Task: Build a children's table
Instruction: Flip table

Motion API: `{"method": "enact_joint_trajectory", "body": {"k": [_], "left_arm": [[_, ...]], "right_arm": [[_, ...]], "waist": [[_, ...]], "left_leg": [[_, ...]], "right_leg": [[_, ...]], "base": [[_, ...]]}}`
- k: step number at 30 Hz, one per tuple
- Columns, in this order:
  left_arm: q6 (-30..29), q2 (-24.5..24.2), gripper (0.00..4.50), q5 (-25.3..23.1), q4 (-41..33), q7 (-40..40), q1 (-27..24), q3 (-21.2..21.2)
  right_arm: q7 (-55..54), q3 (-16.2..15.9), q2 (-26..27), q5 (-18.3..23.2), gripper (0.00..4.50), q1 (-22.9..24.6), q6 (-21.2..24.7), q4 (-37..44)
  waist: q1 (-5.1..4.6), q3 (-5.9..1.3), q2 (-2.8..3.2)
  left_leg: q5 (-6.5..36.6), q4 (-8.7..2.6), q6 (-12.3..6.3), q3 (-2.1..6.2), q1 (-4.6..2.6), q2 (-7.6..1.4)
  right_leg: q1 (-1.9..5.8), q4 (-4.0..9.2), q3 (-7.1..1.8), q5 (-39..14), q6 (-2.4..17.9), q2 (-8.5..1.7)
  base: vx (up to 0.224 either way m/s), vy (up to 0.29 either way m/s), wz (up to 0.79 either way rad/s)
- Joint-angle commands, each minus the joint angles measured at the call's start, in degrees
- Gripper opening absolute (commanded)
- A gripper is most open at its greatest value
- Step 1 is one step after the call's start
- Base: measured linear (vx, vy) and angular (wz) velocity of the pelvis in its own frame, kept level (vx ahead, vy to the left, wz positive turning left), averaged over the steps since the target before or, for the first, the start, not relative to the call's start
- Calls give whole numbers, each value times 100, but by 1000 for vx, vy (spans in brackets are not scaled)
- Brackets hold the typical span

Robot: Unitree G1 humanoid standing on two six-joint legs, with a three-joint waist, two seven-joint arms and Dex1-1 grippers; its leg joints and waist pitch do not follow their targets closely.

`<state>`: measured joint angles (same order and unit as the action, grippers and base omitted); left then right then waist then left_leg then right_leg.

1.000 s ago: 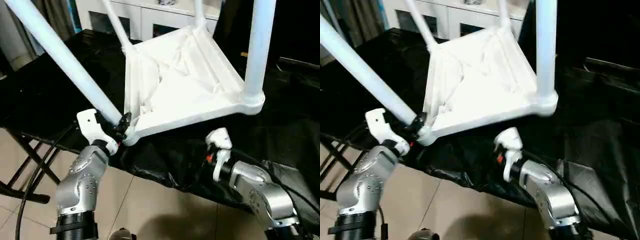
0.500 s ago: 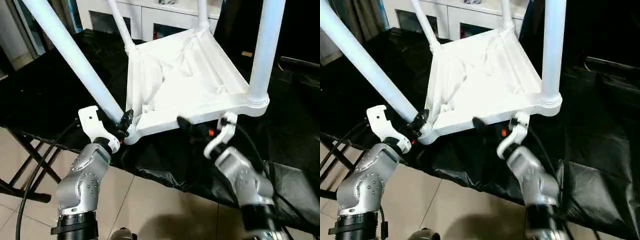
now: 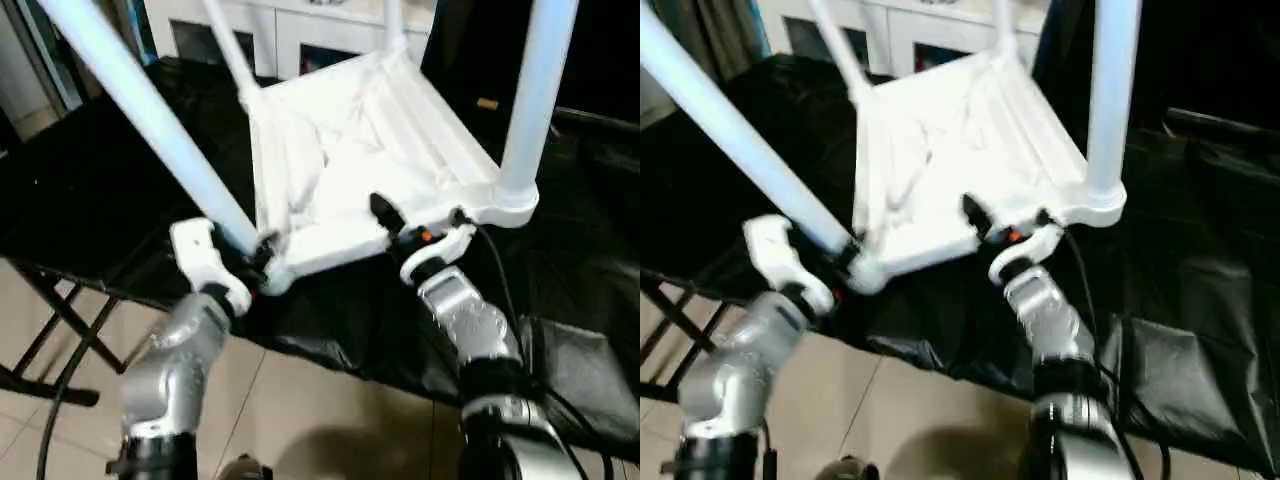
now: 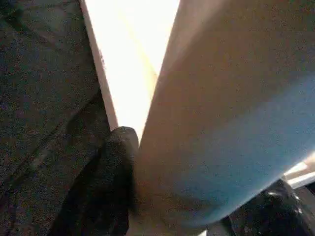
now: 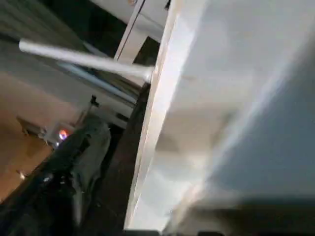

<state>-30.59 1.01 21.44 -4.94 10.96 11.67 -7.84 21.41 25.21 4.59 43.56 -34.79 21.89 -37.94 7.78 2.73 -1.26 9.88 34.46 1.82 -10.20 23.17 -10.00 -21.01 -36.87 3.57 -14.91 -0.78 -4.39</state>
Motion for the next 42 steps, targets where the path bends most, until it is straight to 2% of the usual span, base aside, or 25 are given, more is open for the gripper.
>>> {"method": "enact_joint_trajectory", "body": {"k": [1,8,15,16,17,18,19,21,22,23,24,25,26,27,28,29,30,33,34,35,36,39,42], "left_arm": [[-4,90,234,260,-222,298,-11,157],[33,68,234,277,-219,270,-35,188],[50,41,234,253,-188,279,-20,153],[54,35,234,254,-179,276,-18,145],[44,14,234,227,-165,244,-10,143],[37,-3,234,198,-158,217,-5,147],[50,-19,234,154,-141,186,-1,150],[46,-36,290,217,-127,260,5,122],[80,-48,304,236,-128,292,7,101],[133,-73,304,212,-123,294,12,82],[170,-110,314,167,-128,270,9,61],[211,-158,314,125,-136,244,2,21],[317,-220,326,64,-159,212,-30,-45],[428,-285,339,0,-190,170,-83,-125],[550,-360,349,-34,-245,168,-174,-225],[714,-515,352,-73,-363,221,-380,-370],[817,-615,360,-114,-458,307,-521,-397],[1077,-930,386,-297,-860,668,-953,-321],[1268,-988,395,-346,-959,796,-1029,-287],[1268,-988,395,-346,-959,796,-1029,-287],[1358,-1047,403,-345,-1163,893,-1145,-235],[1529,-1092,429,-277,-1461,1082,-1279,-169],[1702,-1169,448,-311,-1598,1144,-1338,-112]], "right_arm": [[-41,151,-35,175,407,-202,-76,-222],[93,349,-114,224,339,-378,-138,-621],[160,532,-178,358,286,-464,-168,-810],[180,534,-191,343,271,-469,-178,-823],[191,533,-212,317,271,-477,-205,-841],[188,533,-221,309,250,-481,-220,-846],[200,527,-235,287,250,-480,-235,-849],[195,544,-257,257,235,-492,-267,-844],[184,543,-273,222,227,-498,-301,-830],[171,516,-291,167,218,-494,-346,-799],[156,491,-308,123,211,-483,-385,-749],[137,482,-328,99,211,-474,-417,-686],[76,490,-353,77,210,-465,-475,-605],[-5,520,-382,67,207,-462,-565,-530],[-77,569,-418,86,204,-459,-624,-436],[-232,629,-509,59,204,-464,-754,-310],[-256,637,-558,41,204,-445,-786,-202],[-398,561,-704,-149,204,-321,-882,232],[-434,562,-720,-169,203,-291,-898,337],[-434,562,-720,-169,203,-291,-898,337],[-579,574,-752,-226,201,-221,-934,539],[-769,580,-798,-298,200,-79,-935,879],[-887,485,-848,-454,200,45,-944,1133]], "waist": [[-2,-377,-24],[-5,-381,-29],[5,-392,-29],[14,-395,8],[12,-392,-13],[13,-392,-15],[12,-394,-5],[14,-394,-11],[22,-396,20],[15,-395,8],[29,-400,48],[23,-398,25],[26,-398,48],[24,-398,46],[26,-398,64],[20,-395,40],[21,-403,67],[28,-396,83],[81,-389,112],[95,-378,115],[150,-384,129],[220,-363,120],[219,-342,94]], "left_leg": [[324,-397,-93,113,-177,-350],[302,-391,-123,107,-182,-354],[198,-374,-202,103,-179,-352],[198,-372,-198,109,-177,-349],[224,-376,-191,105,-177,-351],[225,-376,-192,105,-175,-350],[225,-376,-183,108,-178,-353],[231,-376,-176,106,-179,-352],[240,-375,-163,109,-180,-351],[246,-374,-156,105,-178,-350],[258,-375,-120,114,-181,-352],[283,-378,-110,110,-187,-354],[293,-380,-104,114,-189,-357],[307,-381,-104,113,-189,-354],[307,-381,-97,117,-185,-351],[301,-384,-104,118,-179,-353],[249,-377,-118,128,-173,-358],[194,-368,-150,113,-187,-356],[296,-360,-118,91,-237,-373],[336,-367,-105,91,-246,-376],[409,-370,-20,78,-271,-381],[649,-421,157,79,-251,-387],[1054,-472,331,57,-253,-381]], "right_leg": [[220,342,-255,1066,1127,-461],[202,346,-251,923,1143,-456],[200,328,-248,1071,1199,-452],[198,323,-246,1073,1205,-454],[199,330,-245,1070,1212,-448],[201,330,-245,1067,1213,-449],[199,329,-245,1065,1213,-447],[202,330,-246,1065,1222,-449],[197,330,-245,1040,1228,-456],[197,331,-247,1044,1233,-451],[194,327,-242,1040,1242,-456],[196,332,-244,1071,1234,-443],[194,327,-244,1083,1232,-443],[195,327,-244,1096,1218,-440],[194,329,-244,1097,1211,-441],[205,331,-243,1099,1196,-441],[210,317,-236,1123,1198,-452],[177,320,-238,1067,1128,-419],[127,343,-248,964,1105,-413],[119,357,-251,897,1070,-404],[108,356,-250,798,998,-392],[95,368,-252,542,778,-398],[68,418,-263,47,619,-418]], "base": [[0,0,0],[0,0,0],[0,0,0],[0,0,0],[0,0,0],[0,0,0],[0,0,0],[0,0,0],[0,0,0],[0,0,0],[0,0,0],[0,0,0],[0,0,0],[0,0,0],[0,0,0],[0,0,0],[0,0,0],[0,0,0],[0,0,0],[0,0,0],[0,0,0],[0,0,0],[0,0,0]]}}
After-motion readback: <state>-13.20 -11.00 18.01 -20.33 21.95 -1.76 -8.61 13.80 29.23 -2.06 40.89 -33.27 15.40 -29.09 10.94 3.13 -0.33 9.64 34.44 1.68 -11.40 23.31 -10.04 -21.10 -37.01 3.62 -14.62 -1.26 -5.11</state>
